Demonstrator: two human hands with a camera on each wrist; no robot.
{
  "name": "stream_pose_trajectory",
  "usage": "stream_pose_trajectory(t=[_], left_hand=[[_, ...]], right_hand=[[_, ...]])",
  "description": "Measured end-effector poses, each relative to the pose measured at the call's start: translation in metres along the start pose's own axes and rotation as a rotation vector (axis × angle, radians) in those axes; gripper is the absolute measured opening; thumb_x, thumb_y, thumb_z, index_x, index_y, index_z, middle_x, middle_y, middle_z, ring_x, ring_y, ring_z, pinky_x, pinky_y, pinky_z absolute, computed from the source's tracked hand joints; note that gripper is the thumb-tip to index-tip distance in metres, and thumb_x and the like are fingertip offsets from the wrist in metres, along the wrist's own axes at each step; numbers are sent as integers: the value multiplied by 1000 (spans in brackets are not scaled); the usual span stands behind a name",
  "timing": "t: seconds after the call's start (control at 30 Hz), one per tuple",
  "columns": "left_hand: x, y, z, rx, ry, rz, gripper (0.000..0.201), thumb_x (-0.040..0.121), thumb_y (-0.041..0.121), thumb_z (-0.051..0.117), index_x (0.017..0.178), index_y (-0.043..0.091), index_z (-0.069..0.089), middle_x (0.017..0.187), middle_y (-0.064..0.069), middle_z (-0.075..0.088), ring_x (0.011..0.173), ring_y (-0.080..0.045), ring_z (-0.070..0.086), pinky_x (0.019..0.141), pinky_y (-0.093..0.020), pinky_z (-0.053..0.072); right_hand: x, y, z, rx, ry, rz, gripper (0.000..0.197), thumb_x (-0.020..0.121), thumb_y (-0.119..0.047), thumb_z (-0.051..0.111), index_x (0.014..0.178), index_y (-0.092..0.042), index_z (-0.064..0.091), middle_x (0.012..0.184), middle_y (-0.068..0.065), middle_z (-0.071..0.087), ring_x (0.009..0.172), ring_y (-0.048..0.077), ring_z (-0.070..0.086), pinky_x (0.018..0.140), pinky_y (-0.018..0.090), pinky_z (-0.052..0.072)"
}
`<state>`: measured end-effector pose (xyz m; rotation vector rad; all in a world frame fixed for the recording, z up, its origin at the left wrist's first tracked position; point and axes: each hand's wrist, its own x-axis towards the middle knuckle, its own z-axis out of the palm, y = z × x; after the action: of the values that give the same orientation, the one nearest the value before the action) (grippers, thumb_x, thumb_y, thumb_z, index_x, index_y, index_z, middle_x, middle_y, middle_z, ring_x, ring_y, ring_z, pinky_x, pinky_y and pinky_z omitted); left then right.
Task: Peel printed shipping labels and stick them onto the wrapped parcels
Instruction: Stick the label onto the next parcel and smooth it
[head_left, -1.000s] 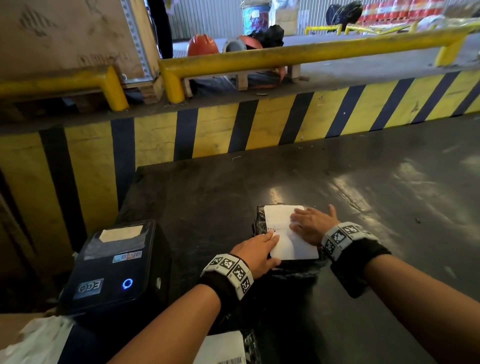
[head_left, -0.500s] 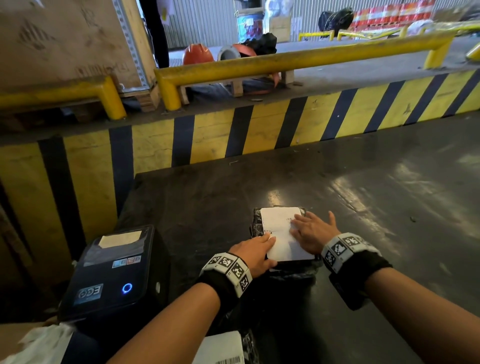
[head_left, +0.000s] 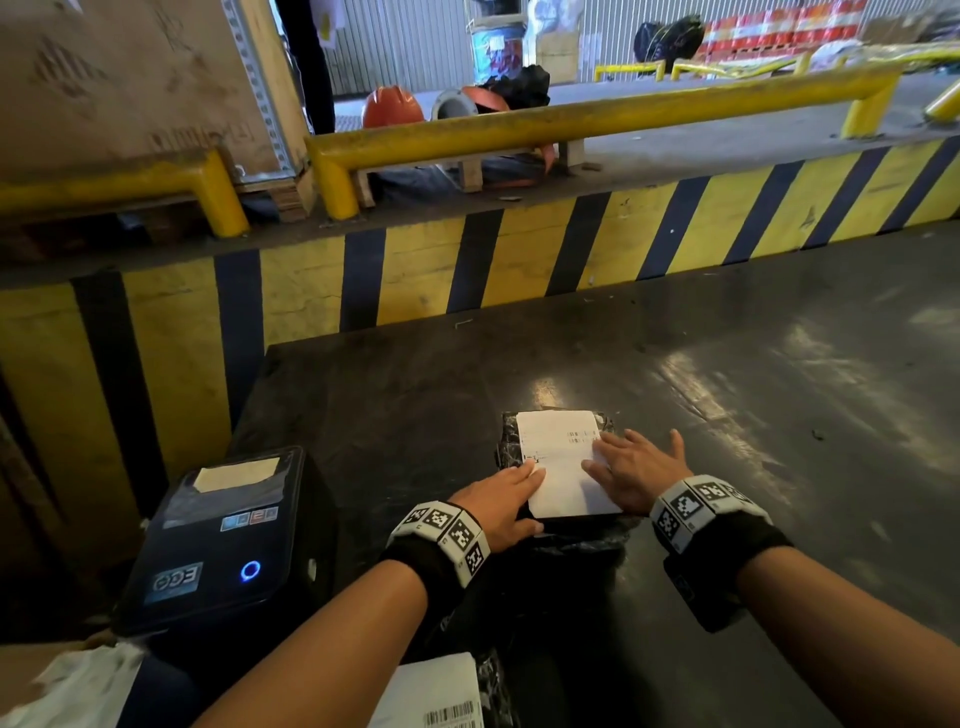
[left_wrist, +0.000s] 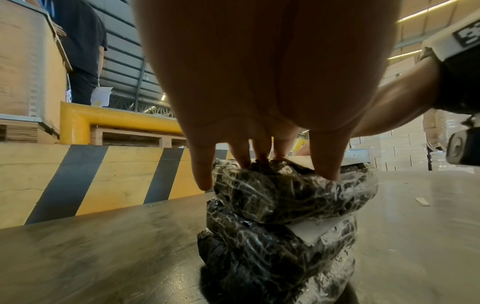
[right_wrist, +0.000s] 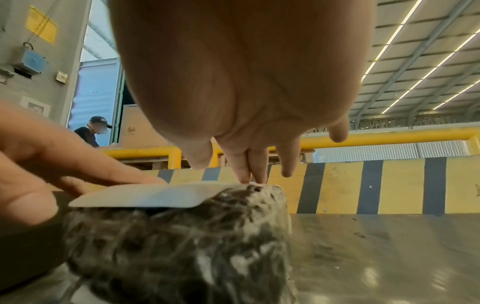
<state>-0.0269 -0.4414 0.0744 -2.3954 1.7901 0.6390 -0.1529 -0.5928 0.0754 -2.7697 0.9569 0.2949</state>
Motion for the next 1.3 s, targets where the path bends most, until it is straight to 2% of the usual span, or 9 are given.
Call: stream_pose_trajectory(t=[0.17,0.43,0.57,0.77,0.9,1.0,1.13,1.17,1.3], left_hand=[[2,-1,2,16,30,3,72,95,39,47,151,20,5,160,0,2,147,-18,11,118,-39,22],[-10,-9,7,81,23,24,70,95,37,47,151,22,7,160,4,3,146,-18,15,117,-40,25],[-8,-8,9,87,47,13,72,94,37,49,151,19,8,160,1,5,144,-23,21,116,-42,26],[-2,-10,7,83,45,19,74,95,39,47,151,16,4,160,-2,5,145,-21,19,118,-41,22],[-2,-15,9,69,25,42,74,96,40,44,151,20,-1,160,2,-1,146,-18,15,119,-43,19],[0,-15,8,71,26,50,76,95,41,46,151,19,0,160,2,-1,147,-17,14,119,-41,19],[0,-17,7,72,29,45,75,94,36,49,151,19,3,160,1,2,146,-17,17,118,-43,20],[0,-18,7,66,28,43,75,94,34,50,151,19,3,160,2,2,146,-18,18,117,-44,21],[0,-23,9,38,20,30,74,94,34,50,151,23,4,160,5,3,145,-18,20,117,-48,21]], right_hand=[[-4,-34,10,54,2,-136,52,99,-47,16,147,-28,24,158,-12,14,146,13,9,112,60,-4],[-18,1,24,50,0,-62,56,98,-52,18,149,-29,17,158,-13,6,146,12,6,111,62,-5],[-19,-16,25,69,79,-101,56,97,-52,19,147,-26,24,158,-10,14,146,11,11,112,59,-2],[-32,-19,45,100,91,-142,56,98,-50,21,149,-29,16,158,-13,11,146,8,8,114,56,-4],[-32,11,33,71,81,-68,53,98,-50,22,146,-29,23,157,-13,13,146,10,9,113,61,-3],[-33,-3,27,50,134,-104,52,97,-51,25,143,-29,30,157,-12,17,146,11,11,112,61,-2],[-40,-43,52,-2,163,-242,60,95,-53,24,149,-30,14,158,-14,8,147,13,5,112,57,-6],[-41,-44,61,-31,181,-271,62,93,-55,23,149,-30,14,157,-13,10,147,15,8,112,57,-6],[-44,-23,75,-154,199,-227,55,84,-53,33,132,-32,49,137,-13,52,125,18,53,102,55,12]])
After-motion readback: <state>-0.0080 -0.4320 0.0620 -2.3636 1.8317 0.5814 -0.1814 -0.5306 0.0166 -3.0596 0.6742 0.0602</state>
